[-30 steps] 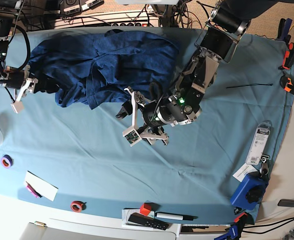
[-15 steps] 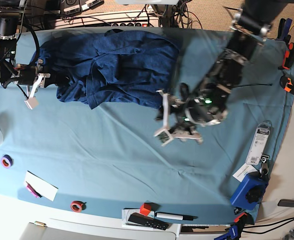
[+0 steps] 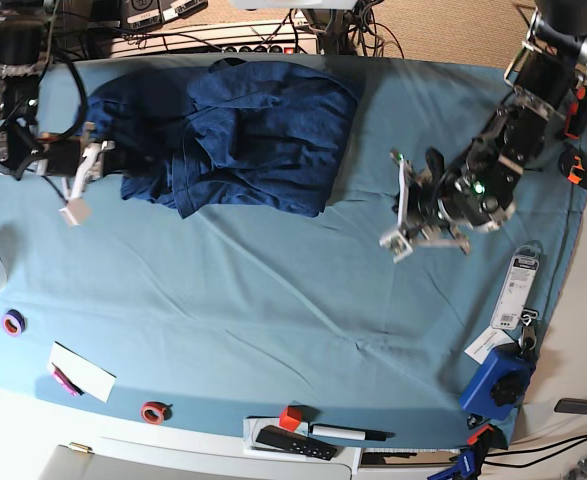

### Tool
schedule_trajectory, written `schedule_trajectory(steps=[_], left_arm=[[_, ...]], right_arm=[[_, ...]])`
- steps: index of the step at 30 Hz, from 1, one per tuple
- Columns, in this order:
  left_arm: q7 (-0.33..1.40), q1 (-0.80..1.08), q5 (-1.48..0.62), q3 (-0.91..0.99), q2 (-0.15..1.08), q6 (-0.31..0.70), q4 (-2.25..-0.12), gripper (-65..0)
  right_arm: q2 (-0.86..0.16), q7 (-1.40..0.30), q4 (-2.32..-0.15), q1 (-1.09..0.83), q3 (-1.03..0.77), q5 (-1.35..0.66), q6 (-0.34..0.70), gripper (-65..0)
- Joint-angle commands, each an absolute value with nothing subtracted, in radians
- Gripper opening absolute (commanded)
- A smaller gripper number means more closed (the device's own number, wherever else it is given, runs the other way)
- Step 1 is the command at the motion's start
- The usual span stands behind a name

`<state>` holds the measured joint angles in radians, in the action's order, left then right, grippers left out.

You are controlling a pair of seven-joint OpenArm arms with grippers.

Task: Layout the t-shirt on the table in an organized manner, then fold the t-shirt properly
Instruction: 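Grasp the t-shirt end with the right gripper and fold it toward the left gripper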

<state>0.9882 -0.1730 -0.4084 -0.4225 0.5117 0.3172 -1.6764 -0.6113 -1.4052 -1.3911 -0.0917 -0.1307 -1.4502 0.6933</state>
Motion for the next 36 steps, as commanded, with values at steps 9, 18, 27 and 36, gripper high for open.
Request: schedule_trajectory(steps=[9,18,27,36], left_arm=[[0.969,-0.143,-0.360,-0.379,0.521,0.295,-1.705,-65.0],[0.968,-0.142,-0.373,-0.361,0.521,0.295,-1.705,-65.0],[0.967,-0.142,-0.372,-0.361,0.521,0.295,-1.705,-65.0],[0.961,-0.142,-0.371,-0.361,0.509,0.295,-1.705,-65.0]], right_arm=[[-0.525,-1.396,-1.755,-0.183,-0.139,-1.484,0.698,-65.0],[-0.316,-1.396,-1.886,-0.183,-0.139,-1.484,0.698,-65.0],[-0.128,-1.396,-1.886,-0.182,-0.138,-1.335,0.698,-65.0],[-0.015,-1.297,-1.886,-0.182,-0.133,-1.014,0.698,-65.0]])
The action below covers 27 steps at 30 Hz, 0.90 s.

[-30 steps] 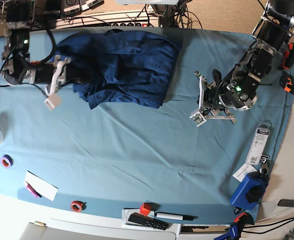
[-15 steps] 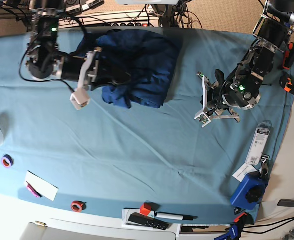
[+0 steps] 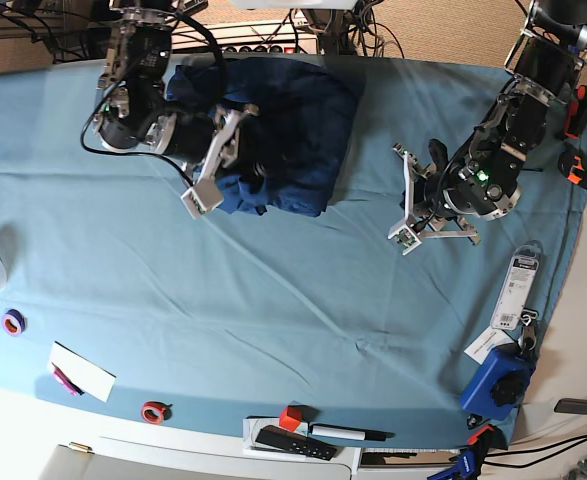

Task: Layout the t-shirt on the table in an organized manner, then fold the t-shirt properly
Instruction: 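Grasp the t-shirt end with the right gripper and fold it toward the left gripper, then release the folded end and lift the right gripper back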

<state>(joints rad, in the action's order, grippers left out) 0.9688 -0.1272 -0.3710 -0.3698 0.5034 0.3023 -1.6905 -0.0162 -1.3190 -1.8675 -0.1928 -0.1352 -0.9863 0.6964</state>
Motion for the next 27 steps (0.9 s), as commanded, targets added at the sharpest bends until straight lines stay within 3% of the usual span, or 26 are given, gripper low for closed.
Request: schedule_trajectory(steps=[1,7,12,15,19,20,27], left_arm=[[0.960,-0.142,-0.371,-0.361,0.506,0.295,-1.705,-65.0],[0.953,-0.142,-0.371,-0.361,0.490,0.295,-1.705,-65.0],[0.953,-0.142,-0.371,-0.361,0.490,0.295,-1.705,-65.0],[0.953,-0.142,-0.371,-0.361,0.490,0.295,-1.705,-65.0],[0.953,-0.142,-0.371,-0.361,0.490,0.295,-1.705,-65.0],[0.953,-0.142,-0.371,-0.361,0.490,0.295,-1.705,-65.0],[0.950,-0.142,-0.371,-0.361,0.490,0.295,-1.705,-65.0]], right_arm=[[-0.007,-1.282,-1.886,-0.181,-0.128,-0.995,0.698,-65.0],[0.008,-1.194,-1.885,-0.160,-0.013,-0.844,0.698,-65.0],[0.008,-1.106,-1.885,-0.130,0.094,-0.660,0.607,-65.0],[0.008,-1.109,-1.885,-0.110,0.125,-0.654,0.597,-64.9],[0.008,-1.110,-1.885,-0.096,0.130,-0.675,0.598,-34.6],[0.008,-1.113,-1.885,-0.096,0.129,-0.690,0.598,-30.5],[0.007,-1.195,-2.026,-0.097,0.129,-0.717,0.598,-29.8]])
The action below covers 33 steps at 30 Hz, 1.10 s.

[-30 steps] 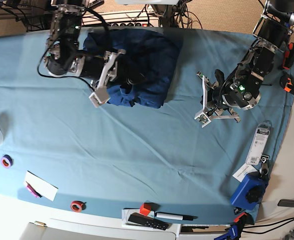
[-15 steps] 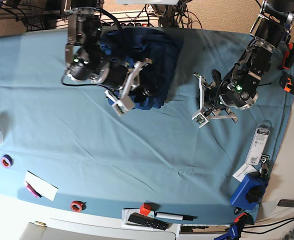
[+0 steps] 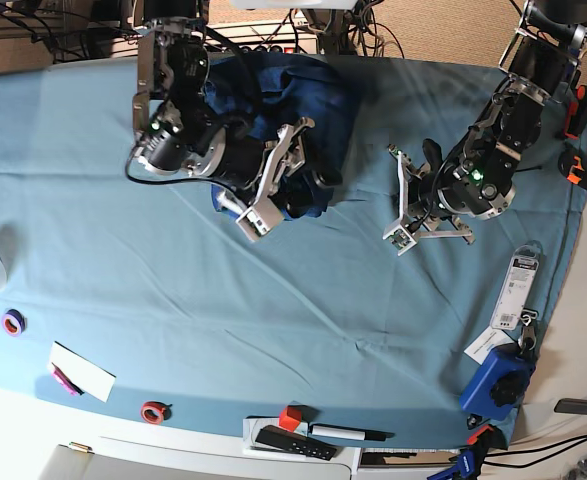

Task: Layout the t-shirt on the table in an organized manner, then fold the t-shirt properly
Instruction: 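Release the folded end and lift the right gripper back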

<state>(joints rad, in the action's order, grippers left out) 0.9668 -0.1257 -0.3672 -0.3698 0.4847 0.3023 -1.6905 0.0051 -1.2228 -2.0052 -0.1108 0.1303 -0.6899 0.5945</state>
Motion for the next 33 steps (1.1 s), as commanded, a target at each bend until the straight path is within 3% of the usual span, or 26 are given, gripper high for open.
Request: schedule_trajectory(steps=[1,6,11,22,33], left_arm=[[0.950,-0.142,-0.371,-0.361,0.490,0.295,-1.705,-65.0],[0.950,-0.142,-0.371,-0.361,0.490,0.295,-1.705,-65.0],[0.949,-0.142,-0.371,-0.361,0.490,0.295,-1.705,-65.0],[0.943,-0.141,-0.371,-0.361,0.489,0.296,-1.705,-65.0],[0.942,-0.142,-0.382,-0.361,0.445,0.315,-1.705,-65.0]], right_arm=[[0.008,-1.210,-2.065,-0.098,0.129,-0.715,0.598,-29.8],[0.005,-1.253,-2.242,-0.184,0.110,-0.584,0.595,-29.8],[-0.026,-1.298,-2.356,-0.338,-0.003,-0.585,0.572,-29.8],[-0.017,-1.253,-2.335,-0.498,-0.458,-0.754,0.503,-29.8],[0.045,-1.260,-2.117,-0.447,-0.496,-0.906,0.550,-29.8]])
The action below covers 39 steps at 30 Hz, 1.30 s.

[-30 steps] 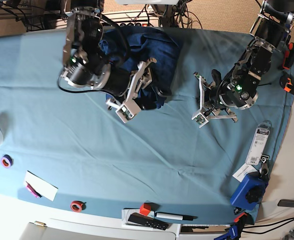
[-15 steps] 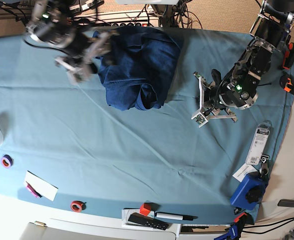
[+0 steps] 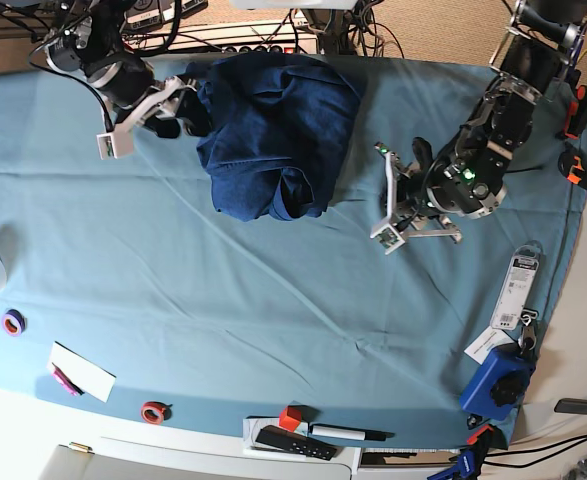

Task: Layout the t-shirt on the table in an organized manner, then fold the t-shirt properly
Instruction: 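Release the folded end and lift the right gripper back, then grasp the bundle edge again with the right gripper and fold it over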

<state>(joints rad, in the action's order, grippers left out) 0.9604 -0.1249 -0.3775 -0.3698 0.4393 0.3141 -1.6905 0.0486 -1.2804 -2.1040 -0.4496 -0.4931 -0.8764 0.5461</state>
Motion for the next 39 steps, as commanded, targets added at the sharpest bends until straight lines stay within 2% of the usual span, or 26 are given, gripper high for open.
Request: schedule_trajectory(steps=[1,6,13,23,26,30,34,39], left_arm=[[0.942,-0.142,-0.382,-0.361,0.443,0.314,-1.705,-65.0],[0.942,-0.142,-0.378,-0.361,0.443,0.315,-1.705,-65.0],[0.942,-0.142,-0.379,-0.361,0.443,0.315,-1.705,-65.0],[0.942,-0.142,-0.378,-0.361,0.443,0.315,-1.705,-65.0],[0.942,-0.142,-0.378,-0.361,0.443,0.315,-1.705,-65.0],[0.942,-0.142,-0.378,-0.361,0.443,0.315,-1.705,-65.0],[0.942,-0.142,-0.378,-0.361,0.443,0.315,-1.705,-65.0],[0.942,-0.142,-0.378,-0.361,0.443,0.314,-1.705,-65.0]], right_arm=[[0.049,-1.261,-2.117,-0.440,-0.496,-0.914,0.554,-29.8],[0.056,-1.274,-2.117,-0.408,-0.476,-0.922,0.554,-29.8],[0.056,-1.254,-2.081,-0.402,-0.362,-0.844,0.534,-29.8],[0.056,-1.237,-2.028,-0.395,-0.230,-0.849,0.554,-30.5],[0.056,-1.237,-2.028,-0.396,-0.182,-0.849,0.569,-38.5],[0.056,-1.238,-2.028,-0.396,-0.110,-0.848,0.569,-53.7],[0.056,-1.253,-2.028,-0.396,-0.035,-0.848,0.599,-63.6],[0.056,-1.254,-2.028,-0.395,0.053,-0.847,0.611,-65.0]])
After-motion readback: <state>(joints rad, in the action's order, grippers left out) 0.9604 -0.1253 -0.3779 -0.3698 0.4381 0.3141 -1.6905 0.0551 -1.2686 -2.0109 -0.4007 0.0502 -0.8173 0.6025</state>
